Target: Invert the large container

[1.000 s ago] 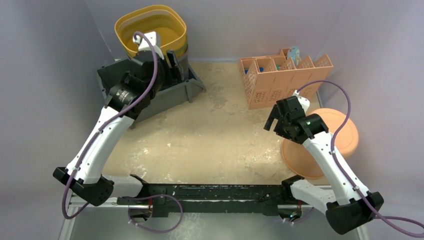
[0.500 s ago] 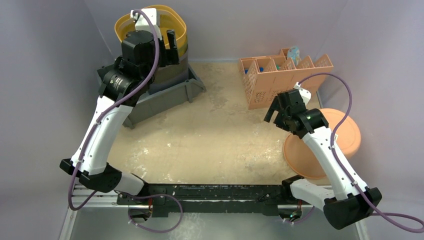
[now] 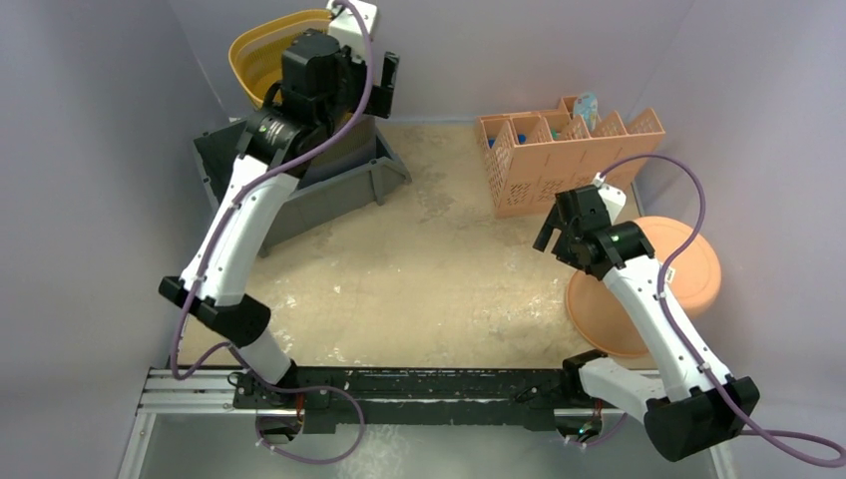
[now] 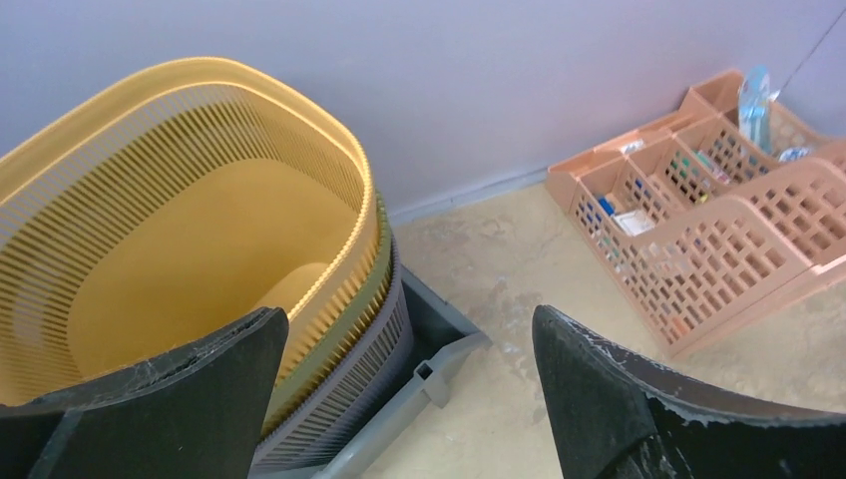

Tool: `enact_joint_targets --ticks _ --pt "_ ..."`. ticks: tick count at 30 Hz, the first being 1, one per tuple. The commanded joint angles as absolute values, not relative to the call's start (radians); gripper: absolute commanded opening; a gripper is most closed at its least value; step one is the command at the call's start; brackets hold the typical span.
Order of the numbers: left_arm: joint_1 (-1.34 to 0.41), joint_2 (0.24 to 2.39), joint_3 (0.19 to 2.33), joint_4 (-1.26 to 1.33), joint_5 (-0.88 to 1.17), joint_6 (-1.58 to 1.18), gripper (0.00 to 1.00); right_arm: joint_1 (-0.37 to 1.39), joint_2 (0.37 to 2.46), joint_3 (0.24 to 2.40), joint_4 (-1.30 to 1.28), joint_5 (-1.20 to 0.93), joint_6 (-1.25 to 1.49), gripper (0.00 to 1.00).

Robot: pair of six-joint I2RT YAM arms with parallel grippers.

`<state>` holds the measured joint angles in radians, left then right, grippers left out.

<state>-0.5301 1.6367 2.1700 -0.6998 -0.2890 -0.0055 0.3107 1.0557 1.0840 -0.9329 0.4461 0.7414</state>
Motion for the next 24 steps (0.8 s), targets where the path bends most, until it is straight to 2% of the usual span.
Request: enact_joint_targets --ticks 1,6,17,24 --pt "-0.492 1.695 2.282 -0.744 -0.231 0.067 0.93 0.286 1.068 1.083 -0.915 0.465 0.74 1.0" --pt "-0.405 1.76 2.35 -0.788 -0.141 0.052 0.93 0.277 1.059 1.094 -0.927 0.485 0.734 1.0" --pt "-0.314 1.781 2.327 -0.808 -0.083 0.059 0.93 0.233 1.036 1.101 -0.965 0.476 0.76 1.0" --pt "-0.269 1.814 2.342 -0.765 0.022 0.029 0.92 0.233 1.054 1.141 -0.828 0.293 0.707 1.0"
